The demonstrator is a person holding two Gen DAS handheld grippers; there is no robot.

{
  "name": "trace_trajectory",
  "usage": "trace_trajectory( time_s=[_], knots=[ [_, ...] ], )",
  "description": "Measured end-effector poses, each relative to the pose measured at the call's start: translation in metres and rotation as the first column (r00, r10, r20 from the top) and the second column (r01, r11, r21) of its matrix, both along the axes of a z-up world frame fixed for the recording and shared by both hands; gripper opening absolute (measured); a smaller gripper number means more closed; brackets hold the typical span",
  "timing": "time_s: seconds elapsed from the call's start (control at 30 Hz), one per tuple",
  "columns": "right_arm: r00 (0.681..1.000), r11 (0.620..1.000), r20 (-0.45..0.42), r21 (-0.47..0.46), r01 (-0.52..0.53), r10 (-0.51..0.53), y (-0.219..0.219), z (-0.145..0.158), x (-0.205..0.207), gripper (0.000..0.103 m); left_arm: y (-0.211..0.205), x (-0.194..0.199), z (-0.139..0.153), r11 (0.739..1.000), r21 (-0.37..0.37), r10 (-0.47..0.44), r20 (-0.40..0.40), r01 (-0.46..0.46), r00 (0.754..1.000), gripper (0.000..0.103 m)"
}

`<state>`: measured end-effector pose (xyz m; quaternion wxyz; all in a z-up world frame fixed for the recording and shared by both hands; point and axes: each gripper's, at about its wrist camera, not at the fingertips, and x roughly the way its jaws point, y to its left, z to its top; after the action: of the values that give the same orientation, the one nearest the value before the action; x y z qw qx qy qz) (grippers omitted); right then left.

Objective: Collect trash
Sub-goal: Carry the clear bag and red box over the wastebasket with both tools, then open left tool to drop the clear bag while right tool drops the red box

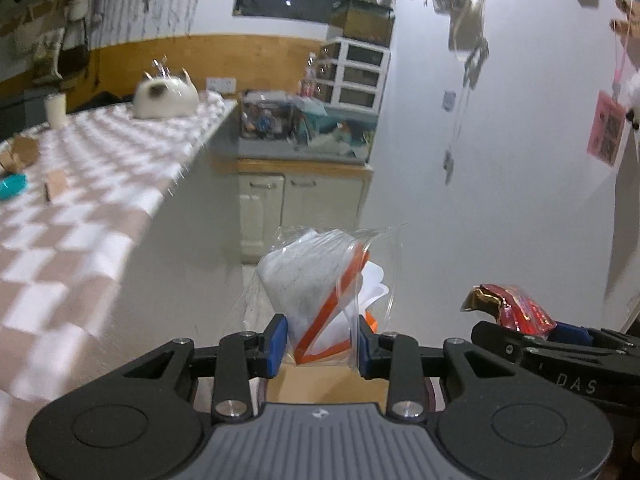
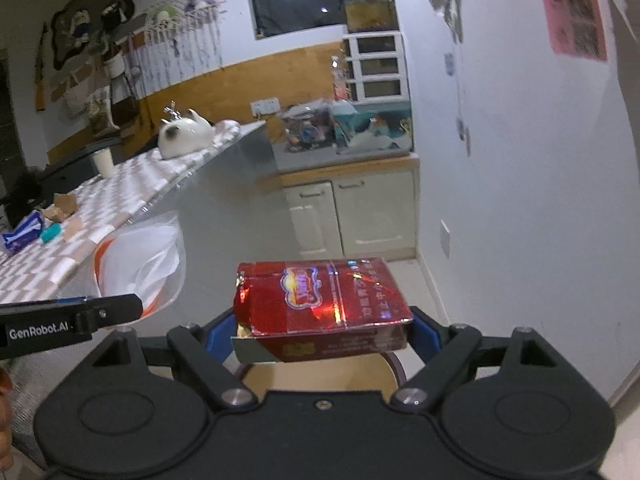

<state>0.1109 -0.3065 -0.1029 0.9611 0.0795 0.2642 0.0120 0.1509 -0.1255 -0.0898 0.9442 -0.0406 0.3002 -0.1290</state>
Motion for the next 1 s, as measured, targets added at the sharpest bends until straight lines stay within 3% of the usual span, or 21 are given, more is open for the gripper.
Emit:
trace_trajectory(
  time_s=[0.43,0.77,1.0],
  knots=[
    [0.982,0.999,-0.187,0.033,0.011,-0.005,-0.01,-0.086,0.023,0.086,-0.012,0.047,-0.09,1.0,0.005,-0.02,-0.209,0.022,0.978,0.036],
    [0.959,0.997,-0.284,0.069,0.015,0.006,-0.016,-0.141,0.043,0.086,-0.035,0.102,-0.139,0.997,-0.022,-0.078,-0.308,0.074,0.948,0.036],
    [0.953,0.998,-0.302,0.063,-0.007,0.026,-0.018,-0.156,0.058,0.087,-0.049,0.141,-0.165,0.992,-0.049,-0.129,-0.365,0.119,0.922,0.036]
  ],
)
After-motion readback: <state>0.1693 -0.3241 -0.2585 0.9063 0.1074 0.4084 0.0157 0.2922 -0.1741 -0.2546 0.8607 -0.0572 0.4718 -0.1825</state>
